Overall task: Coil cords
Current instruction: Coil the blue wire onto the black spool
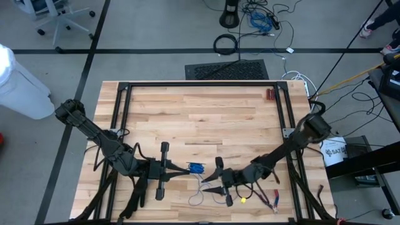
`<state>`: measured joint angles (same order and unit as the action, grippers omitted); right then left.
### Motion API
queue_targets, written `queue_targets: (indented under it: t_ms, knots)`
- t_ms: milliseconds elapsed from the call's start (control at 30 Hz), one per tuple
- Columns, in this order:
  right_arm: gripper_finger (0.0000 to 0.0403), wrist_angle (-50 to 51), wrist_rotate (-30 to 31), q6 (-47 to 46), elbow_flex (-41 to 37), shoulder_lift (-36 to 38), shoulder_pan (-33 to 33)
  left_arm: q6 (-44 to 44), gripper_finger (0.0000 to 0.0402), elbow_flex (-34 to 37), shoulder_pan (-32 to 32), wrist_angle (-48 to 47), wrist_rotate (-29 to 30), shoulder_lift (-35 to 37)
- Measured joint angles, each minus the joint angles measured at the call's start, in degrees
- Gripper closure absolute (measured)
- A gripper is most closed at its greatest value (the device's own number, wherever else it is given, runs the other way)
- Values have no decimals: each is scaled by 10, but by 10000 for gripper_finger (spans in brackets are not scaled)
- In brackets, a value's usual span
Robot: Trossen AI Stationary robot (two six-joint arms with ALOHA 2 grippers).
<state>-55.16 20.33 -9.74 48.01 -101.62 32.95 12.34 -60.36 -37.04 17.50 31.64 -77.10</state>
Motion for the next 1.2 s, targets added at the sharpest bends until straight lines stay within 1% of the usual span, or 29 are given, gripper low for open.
queue_targets:
  t_ms: [67,167,367,567,667,933,1000,1067,1200]
  knots:
    - [267,-45,14,0,4,-26,0,0,401,0,0,0,0,0]
    - [267,-75,20,1,23,-59,-2,0,401,0,0,0,-5,0]
    - [268,-78,21,21,76,-99,-3,0,401,0,0,0,-6,0]
    - [272,-48,24,16,81,-101,-2,0,401,0,-4,0,-6,0]
    - [292,-47,27,16,82,-99,-2,0,401,0,-5,-1,-6,0]
    - [391,-33,36,19,82,-99,5,1,401,0,-9,-1,-6,0]
    - [399,-27,36,16,82,-98,7,0,401,0,-10,-1,-6,0]
    - [398,-13,36,7,82,-98,9,0,401,0,-12,-2,-6,0]
    - [401,36,38,-14,82,-93,16,-2,401,0,-17,-20,-6,0]
